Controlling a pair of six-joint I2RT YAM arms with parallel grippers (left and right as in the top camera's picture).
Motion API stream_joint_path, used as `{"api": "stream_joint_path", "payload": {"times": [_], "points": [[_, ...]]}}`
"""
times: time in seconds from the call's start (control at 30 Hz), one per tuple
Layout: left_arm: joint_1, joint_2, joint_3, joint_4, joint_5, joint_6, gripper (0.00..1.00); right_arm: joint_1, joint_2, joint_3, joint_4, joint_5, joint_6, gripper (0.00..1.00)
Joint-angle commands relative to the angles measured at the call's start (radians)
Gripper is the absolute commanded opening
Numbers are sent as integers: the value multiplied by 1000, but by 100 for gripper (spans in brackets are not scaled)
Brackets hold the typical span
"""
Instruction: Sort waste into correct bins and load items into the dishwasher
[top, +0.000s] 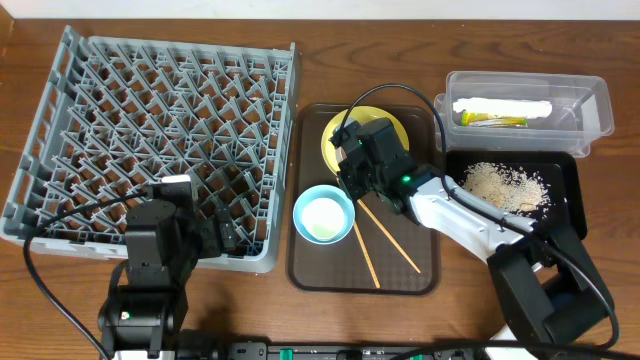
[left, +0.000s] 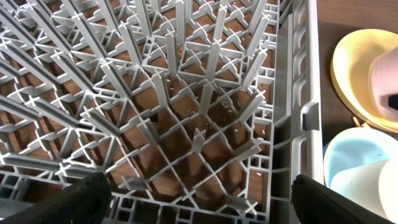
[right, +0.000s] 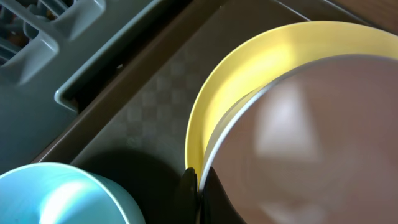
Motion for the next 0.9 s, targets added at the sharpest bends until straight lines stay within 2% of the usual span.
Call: {"api": "stream_joint_path", "payload": {"times": [0.0,0.03,0.07,0.37,0.57,0.7,0.87], "points": [[5,-2,22,0,3,-9,96,6,0,9,-3,7,-10,6],[5,-2,22,0,3,-9,96,6,-3,10,-12,-1,-10,18],[5,-2,22,0,3,-9,96,6,-8,15,-28,-14,-10,25],[5,-2,22,-1,3,-9,96,6,-124,134,-267,-89,16,36],[5,-2,21,-2,3,-9,96,19,-179,174,-392,-150,73,37],[5,-2,21,-3,3,-9,96,39,-168,162,-484,-148,72,37],[5,-2,21,-3,3,-9,96,70,-124,135,-514,-148,73,33]]}}
